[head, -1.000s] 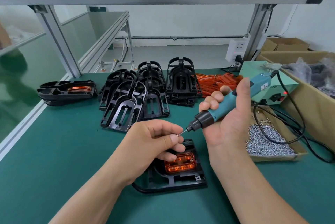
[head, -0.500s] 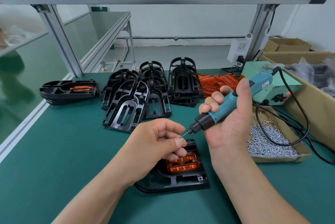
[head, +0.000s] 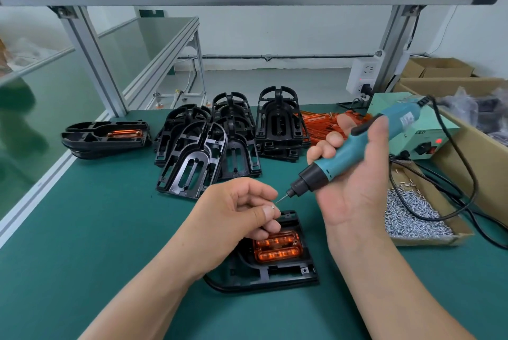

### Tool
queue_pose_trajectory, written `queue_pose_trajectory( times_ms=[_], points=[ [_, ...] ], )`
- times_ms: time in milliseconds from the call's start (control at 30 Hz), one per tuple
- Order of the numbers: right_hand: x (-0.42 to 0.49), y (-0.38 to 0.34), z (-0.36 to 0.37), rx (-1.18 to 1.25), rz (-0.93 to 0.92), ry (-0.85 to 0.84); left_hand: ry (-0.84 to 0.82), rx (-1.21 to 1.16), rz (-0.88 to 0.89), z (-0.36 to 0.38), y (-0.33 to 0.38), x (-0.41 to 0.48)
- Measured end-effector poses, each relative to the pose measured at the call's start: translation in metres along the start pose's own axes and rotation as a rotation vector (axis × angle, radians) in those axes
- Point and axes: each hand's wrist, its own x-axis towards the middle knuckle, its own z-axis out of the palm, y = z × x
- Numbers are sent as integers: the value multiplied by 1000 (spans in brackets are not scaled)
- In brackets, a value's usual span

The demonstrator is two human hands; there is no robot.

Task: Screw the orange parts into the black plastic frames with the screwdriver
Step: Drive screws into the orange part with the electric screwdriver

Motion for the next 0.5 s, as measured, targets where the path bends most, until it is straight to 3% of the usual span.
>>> queue_pose_trajectory(
  times_ms=[267,500],
  points=[
    [-3,-5,-2,-82,-79,29,-12,24,43,0,0,0],
    [-3,-9,-4,-20,-24,-31,-56,92,84,4,-2,-3]
  ],
)
